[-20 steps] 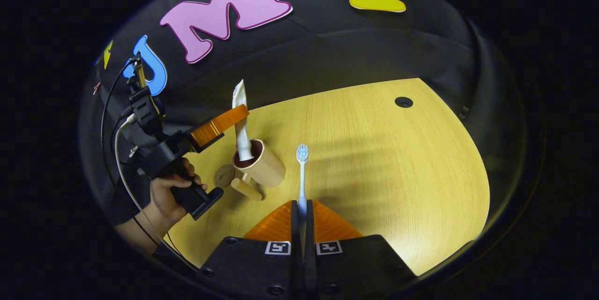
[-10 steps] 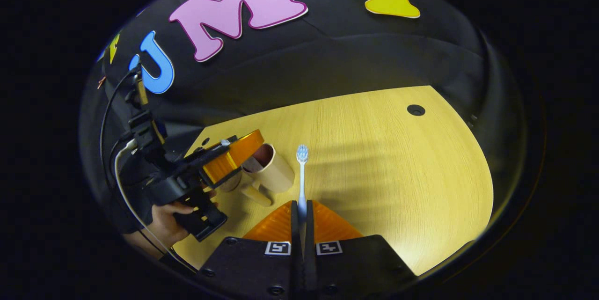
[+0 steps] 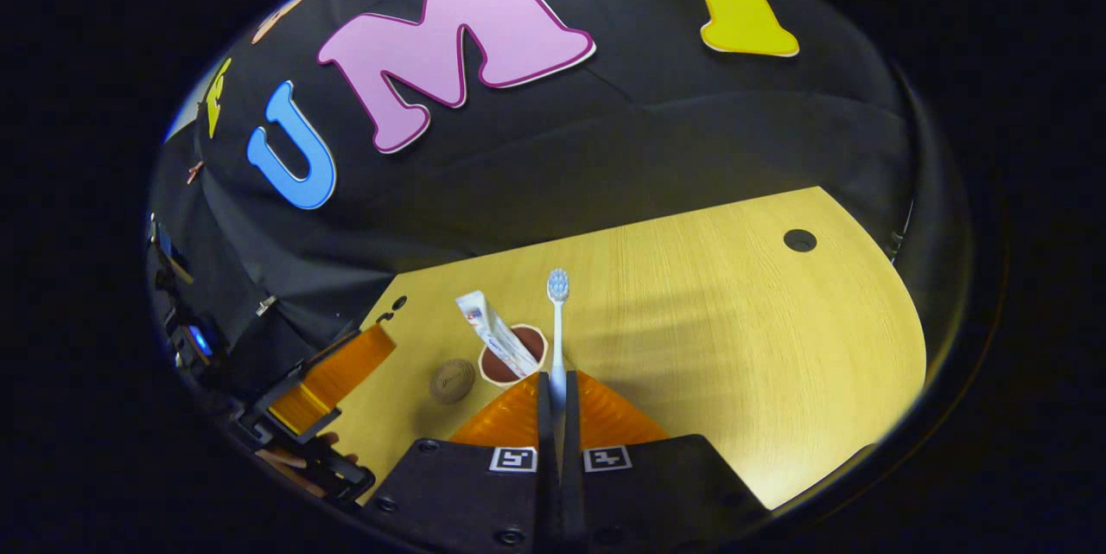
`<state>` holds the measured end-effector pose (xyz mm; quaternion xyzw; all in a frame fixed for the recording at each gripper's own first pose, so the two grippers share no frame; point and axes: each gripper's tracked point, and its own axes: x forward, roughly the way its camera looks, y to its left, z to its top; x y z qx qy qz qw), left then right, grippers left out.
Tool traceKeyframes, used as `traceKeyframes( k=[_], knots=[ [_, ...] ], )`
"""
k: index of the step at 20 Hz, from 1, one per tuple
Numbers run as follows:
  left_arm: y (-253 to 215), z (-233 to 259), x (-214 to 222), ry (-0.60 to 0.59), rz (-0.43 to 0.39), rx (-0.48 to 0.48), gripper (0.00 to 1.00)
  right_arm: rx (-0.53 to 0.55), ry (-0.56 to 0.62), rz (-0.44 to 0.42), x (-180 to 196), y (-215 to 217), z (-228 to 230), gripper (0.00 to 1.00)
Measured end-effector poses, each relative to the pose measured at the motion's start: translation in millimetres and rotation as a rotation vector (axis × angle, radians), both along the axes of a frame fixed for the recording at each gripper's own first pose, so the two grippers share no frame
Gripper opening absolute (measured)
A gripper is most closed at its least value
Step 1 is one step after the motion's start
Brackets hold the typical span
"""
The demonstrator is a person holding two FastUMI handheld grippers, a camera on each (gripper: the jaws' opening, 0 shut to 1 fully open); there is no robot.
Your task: Put the toothbrush and toothpaste on the desktop into the cup, then pick up the cup and place it on the coaster on the desktop.
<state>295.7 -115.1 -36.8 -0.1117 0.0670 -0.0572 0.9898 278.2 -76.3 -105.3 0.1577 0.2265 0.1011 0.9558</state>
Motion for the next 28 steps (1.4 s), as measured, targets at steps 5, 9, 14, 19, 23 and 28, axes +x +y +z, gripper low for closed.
traceKeyframes(
  k=[5, 9, 14, 19, 23, 28],
  knots=[
    [26.0, -19.7, -36.8, 0.038, 0.067, -0.030, 0.98, 0.010, -0.103, 0.003, 39.6, 17.2, 32.4, 0.05],
    [37.2, -35.4, -53.6, 0.066, 0.097, -0.040, 0.98, 0.051, -0.201, -0.006, 70.2, 32.1, 54.4, 0.05],
    [46.2, -49.9, -61.2, 0.077, 0.124, -0.044, 0.98, 0.059, -0.300, 0.001, 100.8, 50.9, 53.1, 0.05],
    [46.2, -64.2, -58.7, 0.093, 0.129, -0.054, 0.97, -0.008, -0.379, 0.013, 114.9, 55.6, 43.4, 0.05],
    [47.4, -71.1, -56.1, 0.090, 0.142, -0.050, 0.97, -0.055, -0.441, -0.006, 117.2, 52.8, 29.0, 0.05],
    [43.4, -77.9, -50.6, 0.094, 0.125, -0.052, 0.97, -0.133, -0.539, 0.008, 106.1, 62.3, 12.8, 0.05]
  ],
)
